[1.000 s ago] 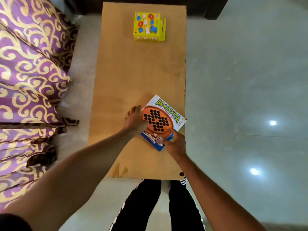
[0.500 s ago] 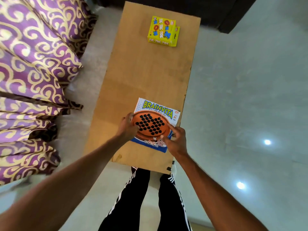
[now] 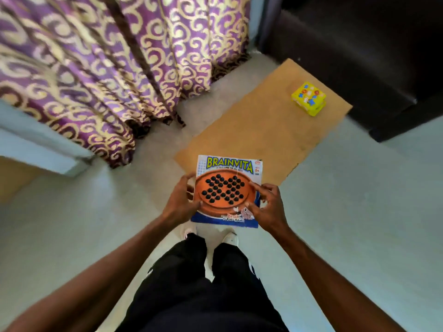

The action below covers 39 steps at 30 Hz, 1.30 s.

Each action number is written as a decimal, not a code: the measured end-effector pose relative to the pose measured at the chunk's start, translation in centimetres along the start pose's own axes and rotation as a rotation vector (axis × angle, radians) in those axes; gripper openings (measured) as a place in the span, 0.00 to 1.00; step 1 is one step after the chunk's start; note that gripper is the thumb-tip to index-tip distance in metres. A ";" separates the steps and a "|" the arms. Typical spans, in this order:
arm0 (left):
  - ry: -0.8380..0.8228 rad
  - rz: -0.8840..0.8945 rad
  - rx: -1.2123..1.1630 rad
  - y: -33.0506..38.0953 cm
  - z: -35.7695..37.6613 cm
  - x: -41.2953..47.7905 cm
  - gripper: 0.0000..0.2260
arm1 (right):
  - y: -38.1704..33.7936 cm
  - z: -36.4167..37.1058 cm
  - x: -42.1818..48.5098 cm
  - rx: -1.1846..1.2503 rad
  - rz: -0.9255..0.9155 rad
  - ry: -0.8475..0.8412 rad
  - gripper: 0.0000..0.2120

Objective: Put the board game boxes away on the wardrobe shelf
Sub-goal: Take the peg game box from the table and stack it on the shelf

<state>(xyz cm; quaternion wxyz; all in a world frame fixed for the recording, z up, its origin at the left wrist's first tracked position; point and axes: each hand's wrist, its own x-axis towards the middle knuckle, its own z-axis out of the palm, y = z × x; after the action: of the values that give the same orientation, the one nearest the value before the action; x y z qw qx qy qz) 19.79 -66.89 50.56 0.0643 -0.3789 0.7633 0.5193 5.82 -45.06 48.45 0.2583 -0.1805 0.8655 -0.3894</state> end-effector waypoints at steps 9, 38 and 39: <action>0.322 -0.019 -0.071 -10.1 -7.5 -11.7 0.36 | -9.7 9.4 -3.5 -0.123 -0.281 -0.274 0.31; 1.396 -0.585 -0.526 -50.9 -36.4 -54.4 0.32 | -44.9 69.6 -38.0 -0.360 -1.134 -1.140 0.24; 1.433 -0.612 -0.548 -51.7 -37.3 -55.8 0.32 | -45.9 71.6 -39.4 -0.352 -1.160 -1.178 0.24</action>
<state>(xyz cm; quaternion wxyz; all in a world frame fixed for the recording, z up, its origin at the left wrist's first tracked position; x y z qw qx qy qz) 103.47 -78.73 56.38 -0.3941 -0.8117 0.3284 0.2792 84.57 -95.41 55.38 0.3946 -0.8073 0.4077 -0.1623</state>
